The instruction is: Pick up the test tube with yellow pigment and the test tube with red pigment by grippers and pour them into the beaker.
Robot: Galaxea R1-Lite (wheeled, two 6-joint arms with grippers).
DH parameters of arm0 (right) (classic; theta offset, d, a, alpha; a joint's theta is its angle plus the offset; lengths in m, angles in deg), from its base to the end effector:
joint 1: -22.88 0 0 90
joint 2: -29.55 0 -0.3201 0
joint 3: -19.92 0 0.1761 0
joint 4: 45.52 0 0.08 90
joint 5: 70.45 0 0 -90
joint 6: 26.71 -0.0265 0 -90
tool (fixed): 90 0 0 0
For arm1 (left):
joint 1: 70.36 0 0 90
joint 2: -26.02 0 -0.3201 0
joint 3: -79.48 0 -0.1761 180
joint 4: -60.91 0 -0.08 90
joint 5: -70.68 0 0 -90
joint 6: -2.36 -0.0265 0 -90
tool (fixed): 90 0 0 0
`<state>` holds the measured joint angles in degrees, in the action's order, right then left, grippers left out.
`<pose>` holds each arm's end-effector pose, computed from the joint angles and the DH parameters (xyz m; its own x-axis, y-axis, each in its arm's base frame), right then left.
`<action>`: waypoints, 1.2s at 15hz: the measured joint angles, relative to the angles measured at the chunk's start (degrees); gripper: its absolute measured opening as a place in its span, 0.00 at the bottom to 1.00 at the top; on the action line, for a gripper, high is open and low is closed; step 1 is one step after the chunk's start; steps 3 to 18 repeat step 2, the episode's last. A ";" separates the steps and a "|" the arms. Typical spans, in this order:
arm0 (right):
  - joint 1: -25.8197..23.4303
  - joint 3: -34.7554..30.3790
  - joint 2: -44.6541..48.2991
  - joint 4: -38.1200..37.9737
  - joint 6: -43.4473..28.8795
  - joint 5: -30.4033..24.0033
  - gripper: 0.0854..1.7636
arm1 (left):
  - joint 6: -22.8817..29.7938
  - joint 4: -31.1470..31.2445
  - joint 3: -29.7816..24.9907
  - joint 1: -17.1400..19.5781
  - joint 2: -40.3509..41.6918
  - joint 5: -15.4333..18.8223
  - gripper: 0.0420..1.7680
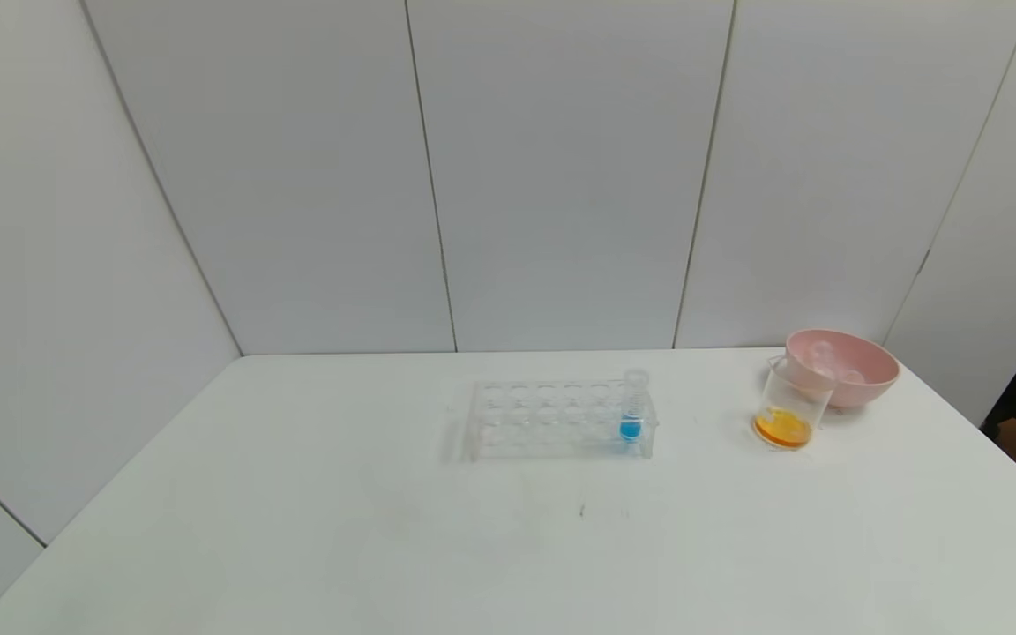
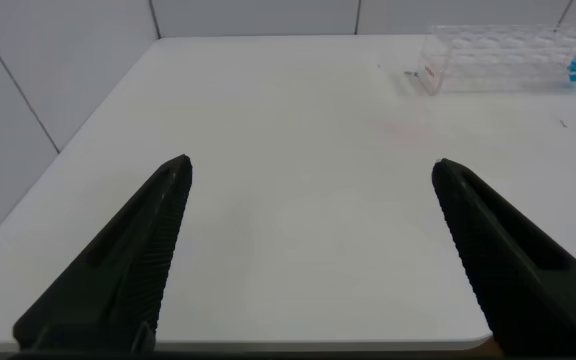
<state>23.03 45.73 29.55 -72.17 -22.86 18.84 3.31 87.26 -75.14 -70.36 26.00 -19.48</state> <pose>-0.0551 0.0002 0.0751 0.9998 0.0150 -0.0147 -0.0160 0.9976 -0.0670 -0.0545 0.0001 0.0737 0.9998 0.0028 -0.0173 -0.0031 0.9999 -0.0165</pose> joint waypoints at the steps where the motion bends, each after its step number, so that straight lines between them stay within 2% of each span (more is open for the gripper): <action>1: 0.00 0.00 -0.02 0.11 -0.52 0.09 0.97 | 0.00 0.00 0.00 0.00 0.00 0.00 0.97; 18: 0.00 0.00 -0.02 0.57 -1.10 0.11 0.97 | 0.00 0.00 0.00 0.00 0.00 0.02 0.97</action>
